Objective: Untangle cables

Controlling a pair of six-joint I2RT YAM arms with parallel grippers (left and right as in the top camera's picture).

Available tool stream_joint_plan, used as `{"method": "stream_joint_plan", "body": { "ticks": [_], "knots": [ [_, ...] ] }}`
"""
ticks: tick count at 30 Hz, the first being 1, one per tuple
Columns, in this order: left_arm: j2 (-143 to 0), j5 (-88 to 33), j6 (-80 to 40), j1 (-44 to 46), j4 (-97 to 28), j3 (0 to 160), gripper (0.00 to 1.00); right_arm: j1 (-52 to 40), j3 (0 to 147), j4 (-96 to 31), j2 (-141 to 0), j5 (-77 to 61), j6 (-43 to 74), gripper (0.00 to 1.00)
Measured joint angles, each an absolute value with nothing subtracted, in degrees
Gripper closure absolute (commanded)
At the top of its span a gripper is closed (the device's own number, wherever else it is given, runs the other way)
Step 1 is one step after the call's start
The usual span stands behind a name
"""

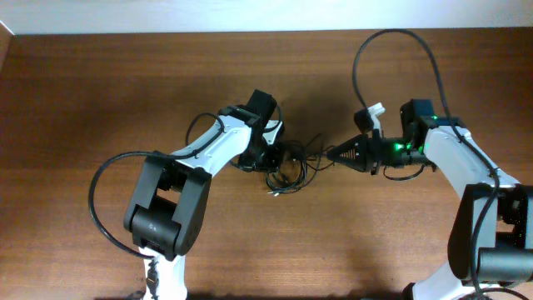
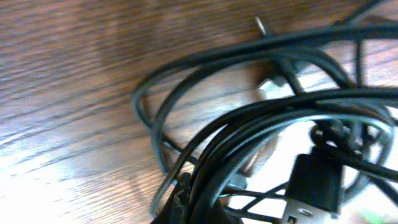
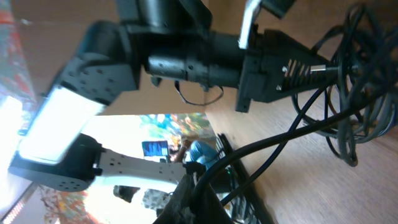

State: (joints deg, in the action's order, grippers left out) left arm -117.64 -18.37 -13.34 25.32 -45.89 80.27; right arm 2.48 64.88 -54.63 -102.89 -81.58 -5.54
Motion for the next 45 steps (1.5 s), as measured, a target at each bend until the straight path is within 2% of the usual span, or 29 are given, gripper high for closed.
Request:
{"method": "stream_joint_plan", "body": {
  "ticks": [7,15,18,27,33,38,39,40,41,43,44,45],
  "knots": [
    [-117.64,-12.51,-13.34,25.32,-47.33,80.27,1.00,11.35,64.90,-59.70,-102.89,-82.21,-6.00,0.96],
    [-117.64,-11.03,-13.34,25.34,-47.35,80.27,1.00,11.88,64.93,-63.29,-102.89,-66.89,-6.24,0.96],
    [-117.64,-10.87,-13.34,25.32,-47.18,80.27,1.00,10.13,64.71,-63.20,-102.89,-64.86,-6.22,0.96],
    [-117.64,-10.81,-13.34,25.32,-46.70,80.27,1.00,-4.25,63.51,-55.29,-102.85,-62.39,-5.04,0.96],
    [-117.64,-10.46,-13.34,25.32,-46.65,80.27,1.00,-6.61,63.51,-53.45,-102.80,-43.66,5.50,0.96],
    [-117.64,-13.30,-10.07,25.32,-43.00,80.27,1.00,-6.81,63.51,-53.69,-102.80,-32.05,9.17,0.96],
    [-117.64,-13.63,-9.43,25.32,-42.26,80.27,1.00,-6.81,63.51,-53.69,-102.80,-30.98,9.34,0.92],
    [-117.64,-13.91,-8.84,25.32,-40.80,80.27,1.00,-6.81,63.51,-53.76,-102.80,-30.02,9.72,0.78],
    [-117.64,-14.17,-8.34,25.32,-39.62,80.27,1.00,-6.81,63.51,-54.17,-102.80,-29.36,10.00,0.55],
    [-117.64,-14.39,-7.73,25.32,-38.44,80.27,1.00,-6.81,63.51,-56.23,-102.80,-28.64,10.24,0.31],
    [-117.64,-14.44,-7.66,25.32,-38.37,80.27,1.00,-6.81,63.48,-56.38,-102.80,-28.25,10.07,0.26],
    [-117.64,-14.55,-7.51,25.32,-38.35,80.27,1.00,-6.81,63.48,-55.92,-102.80,-27.59,9.85,0.26]
  ]
}}
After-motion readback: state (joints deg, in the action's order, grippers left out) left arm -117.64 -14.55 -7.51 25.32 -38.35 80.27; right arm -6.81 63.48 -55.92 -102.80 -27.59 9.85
